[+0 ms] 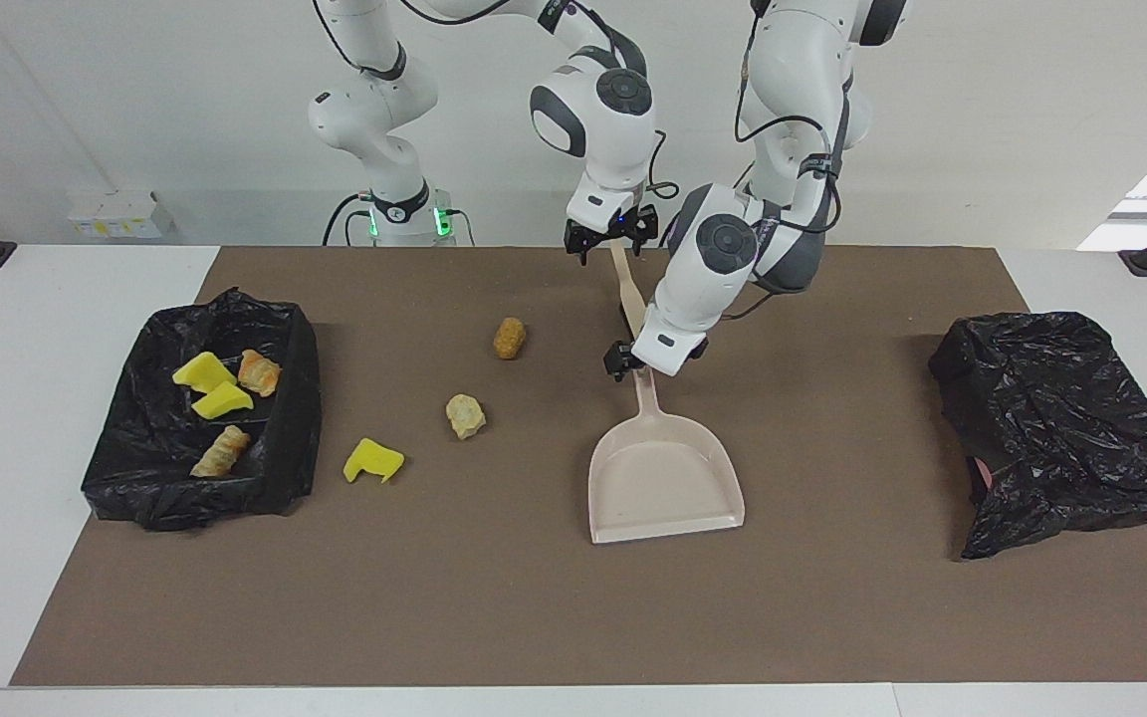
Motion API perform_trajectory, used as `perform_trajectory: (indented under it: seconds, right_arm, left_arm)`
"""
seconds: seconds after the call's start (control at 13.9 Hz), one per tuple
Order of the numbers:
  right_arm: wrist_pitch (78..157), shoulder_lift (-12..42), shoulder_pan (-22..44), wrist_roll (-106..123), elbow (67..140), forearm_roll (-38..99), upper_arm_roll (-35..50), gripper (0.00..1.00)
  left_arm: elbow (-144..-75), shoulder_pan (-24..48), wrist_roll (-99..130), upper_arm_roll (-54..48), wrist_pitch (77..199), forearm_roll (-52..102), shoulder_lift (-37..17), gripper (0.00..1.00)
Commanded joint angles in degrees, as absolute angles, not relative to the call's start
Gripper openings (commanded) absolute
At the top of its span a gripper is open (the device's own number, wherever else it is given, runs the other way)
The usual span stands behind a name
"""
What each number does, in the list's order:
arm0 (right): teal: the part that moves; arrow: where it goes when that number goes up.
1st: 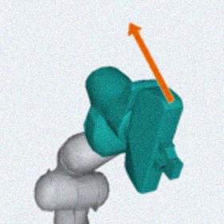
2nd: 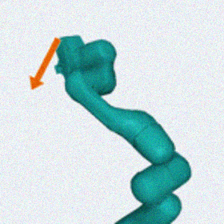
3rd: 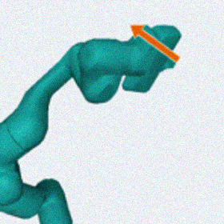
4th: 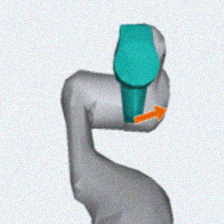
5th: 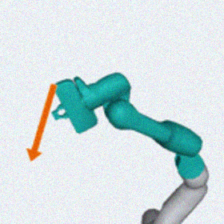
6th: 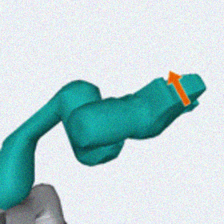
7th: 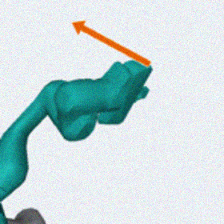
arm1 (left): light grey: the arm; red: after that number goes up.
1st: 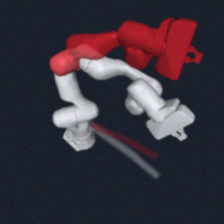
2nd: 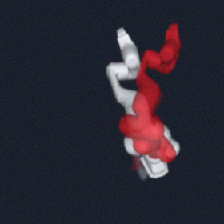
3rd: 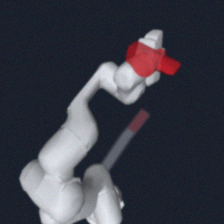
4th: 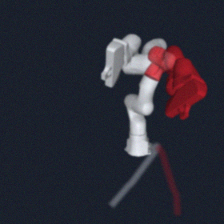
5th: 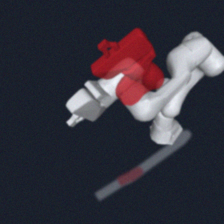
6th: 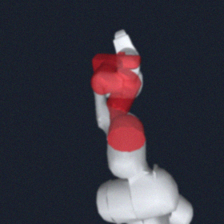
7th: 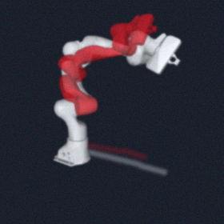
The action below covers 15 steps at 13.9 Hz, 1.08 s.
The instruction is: Sweep and dump trash in bin
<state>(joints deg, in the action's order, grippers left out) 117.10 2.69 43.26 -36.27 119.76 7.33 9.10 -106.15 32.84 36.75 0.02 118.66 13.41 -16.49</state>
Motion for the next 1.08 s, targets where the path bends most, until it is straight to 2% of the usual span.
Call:
perform_trajectory:
  seconds: [0.0,0.07,0.29,0.43,0.5,0.57,0.65,0.79,0.86,0.93,1.0]
  right_arm:
    - [124.5,0.7,46.9,-39.7,127.7,8.4,9.1,1.0]
    - [127.8,1.4,48.3,-39.6,129.0,8.4,9.1,1.0]
    - [129.0,2.6,48.6,-39.4,129.0,8.4,9.0,1.0]
    - [128.8,2.5,48.6,-39.6,129.0,8.4,9.1,0.99]
    - [128.7,2.6,48.6,-39.6,128.9,8.4,9.0,0.95]
    - [128.6,2.6,48.7,-39.8,128.9,8.3,9.0,0.74]
    - [128.7,2.5,48.7,-39.9,128.9,8.3,9.0,0.53]
    - [128.8,2.5,48.8,-40.4,128.9,8.3,9.0,0.22]
    - [128.8,2.5,48.8,-41.0,128.9,8.3,9.0,0.1]
    - [128.9,2.5,48.9,-41.0,128.9,8.3,9.0,0.0]
    - [129.0,2.5,48.8,-41.0,128.9,8.2,9.0,0.0]
  left_arm:
    - [-111.1,33.8,35.2,1.0,119.2,11.6,-13.0,0.73]
    - [-112.3,33.8,34.2,1.0,120.2,11.6,-12.5,0.62]
    - [-113.5,33.8,33.8,1.0,121.6,11.5,-11.9,0.42]
    - [-112.7,32.9,33.1,1.1,121.6,11.4,-12.4,0.36]
    - [-112.3,32.8,32.0,1.1,121.8,11.5,-12.6,0.34]
    - [-112.2,32.7,31.3,1.4,122.2,11.5,-12.7,0.36]
    - [-111.9,32.7,30.6,1.6,122.3,11.4,-12.8,0.43]
    - [-112.1,32.7,28.0,1.7,123.4,11.4,-12.8,0.61]
    - [-112.1,32.6,28.0,1.7,123.7,11.4,-12.8,0.66]
    - [-112.1,32.6,27.9,1.7,124.2,11.4,-12.9,0.64]
    - [-112.1,31.7,26.4,1.7,125.3,11.3,-13.0,0.51]
